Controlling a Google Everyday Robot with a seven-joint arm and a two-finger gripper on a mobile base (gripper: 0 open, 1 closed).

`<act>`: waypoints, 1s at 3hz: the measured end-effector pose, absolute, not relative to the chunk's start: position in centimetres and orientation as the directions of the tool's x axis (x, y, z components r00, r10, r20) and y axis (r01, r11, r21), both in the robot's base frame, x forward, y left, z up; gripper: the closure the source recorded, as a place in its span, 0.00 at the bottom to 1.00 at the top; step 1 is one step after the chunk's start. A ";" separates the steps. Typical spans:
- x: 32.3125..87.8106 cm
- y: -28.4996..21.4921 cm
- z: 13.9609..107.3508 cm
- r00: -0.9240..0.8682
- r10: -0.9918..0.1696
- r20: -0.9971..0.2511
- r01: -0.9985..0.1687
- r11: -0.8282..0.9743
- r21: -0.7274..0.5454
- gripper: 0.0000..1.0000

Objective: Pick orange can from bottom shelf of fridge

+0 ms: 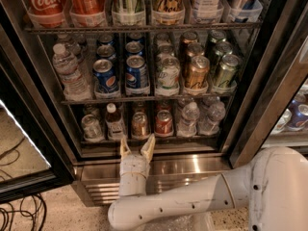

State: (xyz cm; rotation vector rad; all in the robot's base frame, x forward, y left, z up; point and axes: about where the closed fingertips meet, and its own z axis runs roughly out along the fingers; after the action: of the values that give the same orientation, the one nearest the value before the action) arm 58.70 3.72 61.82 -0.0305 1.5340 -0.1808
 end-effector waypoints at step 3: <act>61.3 0.9 61.9 0.025 -0.116 -0.993 0.132 0.985 -0.112 0.33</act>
Offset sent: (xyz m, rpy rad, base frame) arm 0.0245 -0.0558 0.0074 0.0107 -0.0330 -0.1369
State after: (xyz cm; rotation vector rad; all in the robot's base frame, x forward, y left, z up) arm 61.28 0.89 61.94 0.0128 1.5341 -0.1919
